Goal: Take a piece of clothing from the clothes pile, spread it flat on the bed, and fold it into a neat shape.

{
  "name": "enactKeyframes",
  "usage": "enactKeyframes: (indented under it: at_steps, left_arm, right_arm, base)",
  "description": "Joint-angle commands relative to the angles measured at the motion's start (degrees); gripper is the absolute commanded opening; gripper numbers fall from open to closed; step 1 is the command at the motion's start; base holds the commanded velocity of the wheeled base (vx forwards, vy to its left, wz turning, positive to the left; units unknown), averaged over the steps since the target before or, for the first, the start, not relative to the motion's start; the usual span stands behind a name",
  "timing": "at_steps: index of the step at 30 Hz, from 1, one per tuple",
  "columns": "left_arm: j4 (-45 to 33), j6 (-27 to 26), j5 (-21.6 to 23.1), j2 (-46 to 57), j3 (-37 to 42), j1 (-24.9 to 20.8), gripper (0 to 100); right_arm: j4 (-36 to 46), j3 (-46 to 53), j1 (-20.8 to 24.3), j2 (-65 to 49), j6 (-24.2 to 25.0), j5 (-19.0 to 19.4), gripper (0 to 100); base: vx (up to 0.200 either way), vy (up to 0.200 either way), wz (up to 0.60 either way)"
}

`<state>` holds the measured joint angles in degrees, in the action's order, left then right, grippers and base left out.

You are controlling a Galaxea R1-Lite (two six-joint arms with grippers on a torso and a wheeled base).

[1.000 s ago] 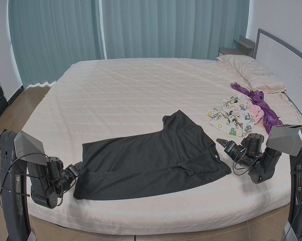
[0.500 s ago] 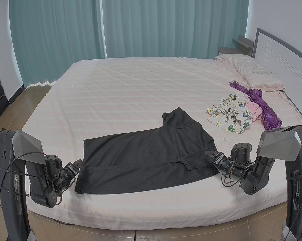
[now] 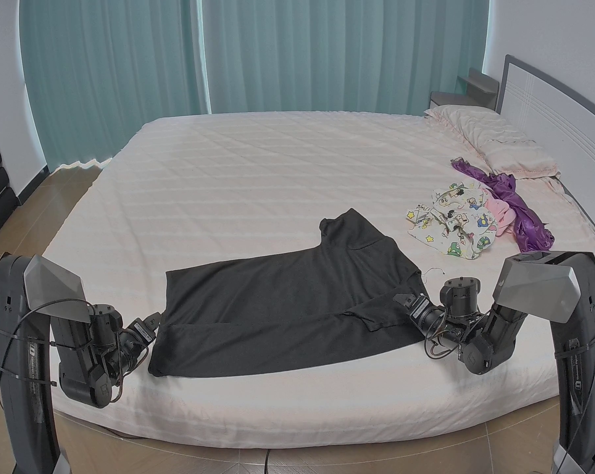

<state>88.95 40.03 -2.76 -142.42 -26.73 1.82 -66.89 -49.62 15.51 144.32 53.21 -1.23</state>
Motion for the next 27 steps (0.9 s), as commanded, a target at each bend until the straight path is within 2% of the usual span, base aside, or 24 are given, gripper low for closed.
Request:
enactKeyframes:
  at_steps: [1,7,8,16,27]
  left_arm:
    - [1.05,-0.04,-0.06,0.04,-0.07,-0.06,100]
    - [1.05,-0.04,-0.15,0.04,-0.07,0.03,100]
    - [1.05,-0.04,-0.15,0.04,-0.07,-0.06,100]
    - [1.05,-0.04,-0.15,0.04,-0.07,0.03,100]
    - [1.05,-0.04,-0.23,-0.14,-0.42,0.03,100]
  right_arm:
    - [1.15,-2.77,0.23,1.13,0.05,-0.53,100]
    - [1.5,-3.29,0.23,1.31,-0.13,-0.44,100]
    - [1.59,-3.29,0.23,1.31,-0.13,-0.44,0]
    - [3.08,-3.73,0.23,1.13,-0.04,-0.61,0]
    - [2.82,1.1,0.49,-3.44,-0.04,-0.35,0]
  base:
    - [0.0,0.0,0.0]
    - [0.0,0.0,0.0]
    - [0.0,0.0,0.0]
    - [0.0,0.0,0.0]
    - [0.0,0.0,0.0]
